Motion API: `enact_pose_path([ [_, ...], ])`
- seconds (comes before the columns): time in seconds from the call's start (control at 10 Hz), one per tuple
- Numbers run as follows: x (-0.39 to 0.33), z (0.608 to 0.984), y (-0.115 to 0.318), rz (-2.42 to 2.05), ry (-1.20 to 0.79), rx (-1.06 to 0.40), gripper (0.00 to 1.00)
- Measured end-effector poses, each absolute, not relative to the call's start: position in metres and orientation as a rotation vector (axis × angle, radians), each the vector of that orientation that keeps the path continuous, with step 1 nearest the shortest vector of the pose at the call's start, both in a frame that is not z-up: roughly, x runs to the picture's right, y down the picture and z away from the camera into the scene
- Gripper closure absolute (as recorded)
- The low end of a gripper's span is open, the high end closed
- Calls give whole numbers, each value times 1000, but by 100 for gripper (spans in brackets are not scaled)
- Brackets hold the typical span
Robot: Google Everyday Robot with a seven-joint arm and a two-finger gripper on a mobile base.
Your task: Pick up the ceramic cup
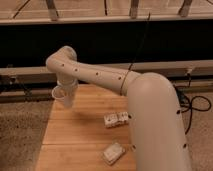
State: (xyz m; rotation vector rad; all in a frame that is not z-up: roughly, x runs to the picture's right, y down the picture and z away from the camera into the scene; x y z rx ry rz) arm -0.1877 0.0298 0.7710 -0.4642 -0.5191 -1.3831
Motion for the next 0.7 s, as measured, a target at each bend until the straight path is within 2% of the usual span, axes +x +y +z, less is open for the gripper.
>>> enact_pose_path([
  [0.7,-186,766,21,-1406,-510,-454,100],
])
